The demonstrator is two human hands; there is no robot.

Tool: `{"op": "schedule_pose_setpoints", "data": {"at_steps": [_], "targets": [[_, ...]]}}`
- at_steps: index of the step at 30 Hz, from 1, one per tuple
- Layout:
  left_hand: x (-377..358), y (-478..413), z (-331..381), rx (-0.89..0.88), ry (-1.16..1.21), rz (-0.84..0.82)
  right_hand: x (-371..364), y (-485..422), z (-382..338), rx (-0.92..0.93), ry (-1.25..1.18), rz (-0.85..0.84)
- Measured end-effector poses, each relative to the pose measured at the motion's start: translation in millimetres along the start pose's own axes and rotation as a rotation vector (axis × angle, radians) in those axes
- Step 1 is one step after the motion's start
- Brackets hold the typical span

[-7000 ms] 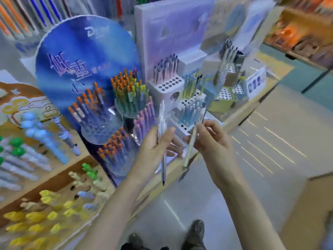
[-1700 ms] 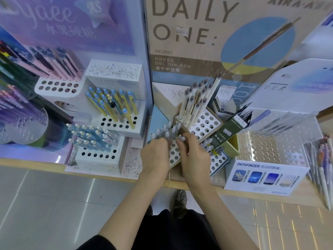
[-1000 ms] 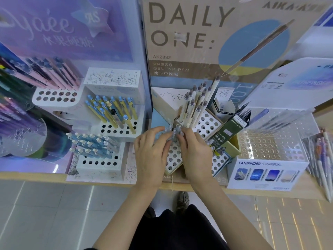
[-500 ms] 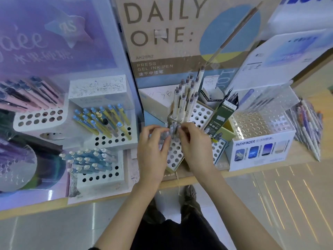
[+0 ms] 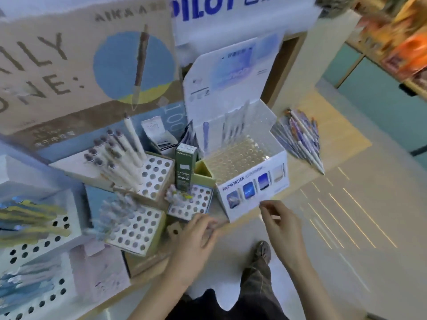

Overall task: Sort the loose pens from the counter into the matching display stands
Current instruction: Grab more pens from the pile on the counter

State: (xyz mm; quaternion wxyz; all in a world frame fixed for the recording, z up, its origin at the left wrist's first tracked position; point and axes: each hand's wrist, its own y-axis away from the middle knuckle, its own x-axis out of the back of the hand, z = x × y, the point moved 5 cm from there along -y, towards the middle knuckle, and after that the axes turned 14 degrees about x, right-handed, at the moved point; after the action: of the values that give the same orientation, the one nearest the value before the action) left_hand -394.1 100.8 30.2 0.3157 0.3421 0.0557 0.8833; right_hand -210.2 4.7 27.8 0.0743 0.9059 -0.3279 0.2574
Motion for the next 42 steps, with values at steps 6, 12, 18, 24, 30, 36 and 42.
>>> {"op": "schedule_pose_setpoints", "data": {"at_steps": [6, 12, 18, 24, 30, 36, 42], "targets": [[-105.9, -28.8, 29.8, 0.120, -0.053, -0.109, 88.6, -25.2, 98.8, -0.124, 0.080, -0.162], [-177.0, -93.7, 107.4, 0.269, 0.096, -0.039, 163.7, -100.3, 155.5, -0.157, 0.046, -0.219], [-209.2, -163.7, 153.9, 0.256, 0.119, -0.102, 174.1, -206.8, 180.1, -0.055, 0.202, -0.294], [-222.8, -219.8, 158.6, 0.360, 0.243, -0.094, 132.7, -237.7, 205.3, -0.159, 0.540, -0.401], [-232.3, -237.8, 165.3, 0.412, 0.281, -0.054, 124.6, -249.2, 214.6, -0.165, 0.247, -0.393], [-239.4, -251.9, 165.9, 0.486, 0.239, 0.035, 132.6, -269.4, 218.9, -0.139, 0.104, -0.471], [-246.3, -258.7, 175.5, 0.607, 0.427, 0.149, 148.3, -283.2, 215.7, -0.104, -0.023, -0.549]]}}
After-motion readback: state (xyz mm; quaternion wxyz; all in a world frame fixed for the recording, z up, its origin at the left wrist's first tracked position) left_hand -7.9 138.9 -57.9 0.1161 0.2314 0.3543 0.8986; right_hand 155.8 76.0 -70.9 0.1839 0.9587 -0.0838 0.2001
